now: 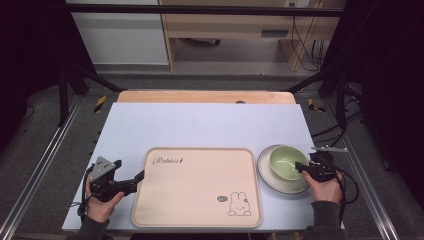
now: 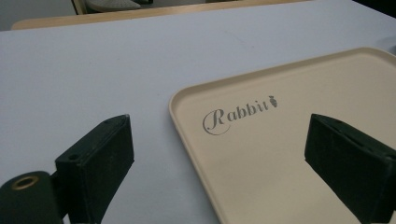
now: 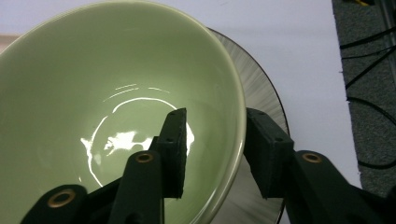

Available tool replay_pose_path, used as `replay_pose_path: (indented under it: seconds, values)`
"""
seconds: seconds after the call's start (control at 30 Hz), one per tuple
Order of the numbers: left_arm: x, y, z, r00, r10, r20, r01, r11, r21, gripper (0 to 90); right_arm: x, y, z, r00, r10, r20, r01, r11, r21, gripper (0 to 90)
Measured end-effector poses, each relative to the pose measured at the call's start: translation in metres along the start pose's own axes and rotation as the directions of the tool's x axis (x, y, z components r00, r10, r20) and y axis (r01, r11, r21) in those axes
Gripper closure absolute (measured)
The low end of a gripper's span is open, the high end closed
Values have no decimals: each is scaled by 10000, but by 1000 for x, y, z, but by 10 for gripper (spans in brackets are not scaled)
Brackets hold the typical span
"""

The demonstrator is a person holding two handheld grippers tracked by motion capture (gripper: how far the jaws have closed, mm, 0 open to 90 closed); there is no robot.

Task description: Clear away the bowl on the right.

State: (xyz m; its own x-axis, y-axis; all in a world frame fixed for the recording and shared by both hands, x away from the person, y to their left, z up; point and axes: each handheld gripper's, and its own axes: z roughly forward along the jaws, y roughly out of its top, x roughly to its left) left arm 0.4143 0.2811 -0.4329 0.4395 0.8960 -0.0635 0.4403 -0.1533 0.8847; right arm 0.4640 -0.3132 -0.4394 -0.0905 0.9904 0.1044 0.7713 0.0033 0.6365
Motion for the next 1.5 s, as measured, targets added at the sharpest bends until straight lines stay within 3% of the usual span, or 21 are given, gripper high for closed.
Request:
replay_pose_path:
  seconds: [0.73, 0.77, 1.5]
  values:
    - [0, 0, 1, 10000, 15, -4, -15, 10000, 59, 79, -1, 3, 7, 9983, 546, -188, -529, 9952, 827, 758]
    - [0, 0, 1, 10000, 15, -5, -15, 10000, 63, 79, -2, 2, 8, 9989, 421, -184, -405, 9959, 804, 760]
    - [0, 0, 1, 10000, 36, 13, -36, 10000, 69, 81, -6, 6, 11, 9944, 996, -349, -961, 9913, 896, 815]
